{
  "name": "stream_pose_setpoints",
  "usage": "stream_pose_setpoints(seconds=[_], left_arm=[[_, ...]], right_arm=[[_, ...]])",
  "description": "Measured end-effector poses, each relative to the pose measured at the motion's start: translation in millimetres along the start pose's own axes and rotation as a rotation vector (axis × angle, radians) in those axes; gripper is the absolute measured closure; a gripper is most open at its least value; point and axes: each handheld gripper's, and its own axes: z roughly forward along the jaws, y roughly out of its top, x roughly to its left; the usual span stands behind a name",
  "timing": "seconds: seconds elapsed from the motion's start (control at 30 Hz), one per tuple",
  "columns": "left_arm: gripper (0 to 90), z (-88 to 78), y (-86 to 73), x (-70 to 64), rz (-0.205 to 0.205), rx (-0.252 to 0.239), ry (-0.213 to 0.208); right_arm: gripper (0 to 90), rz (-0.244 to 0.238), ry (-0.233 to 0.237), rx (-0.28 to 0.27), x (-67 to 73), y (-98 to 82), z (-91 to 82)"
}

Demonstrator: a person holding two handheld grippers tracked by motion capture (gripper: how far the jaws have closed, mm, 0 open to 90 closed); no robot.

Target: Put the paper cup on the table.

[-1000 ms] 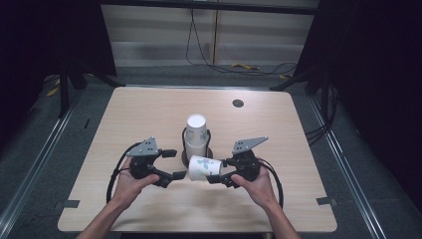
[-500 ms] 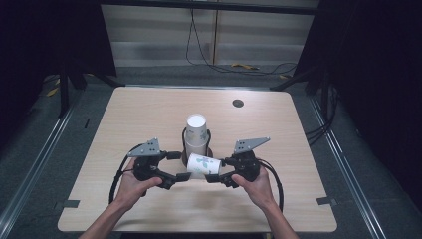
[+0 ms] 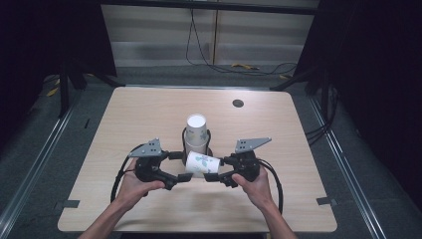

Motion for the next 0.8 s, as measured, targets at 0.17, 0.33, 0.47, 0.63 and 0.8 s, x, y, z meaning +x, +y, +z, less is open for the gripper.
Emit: stream_pose_setpoints(seconds=[0.17, 0.33, 0.47, 0.63, 0.8], left_arm=[[15.6, 2.0, -0.8, -0.9, 0.007, -0.012, -0.007], [15.5, 3.2, 0.3, -2.1, 0.027, -0.008, -0.020], [15.7, 5.3, -0.8, -0.9, 0.009, -0.007, -0.033], [18.7, 6.0, -1.2, -1.0, 0.011, -0.035, -0.054], [15.4, 8.0, -0.5, 2.7, -0.033, -0.037, -0.089]], right_arm=[[36.7, -0.007, 0.026, -0.001, 1.5, 0.3, 1.9], [36.8, -0.017, 0.030, 0.001, 2.8, 0.6, 3.0], [36.8, -0.016, 0.037, 0.008, 2.7, -0.1, 5.0], [36.9, -0.012, 0.044, -0.006, 2.4, 0.4, 4.6], [36.9, -0.016, 0.053, -0.020, 3.4, 1.5, 3.8]])
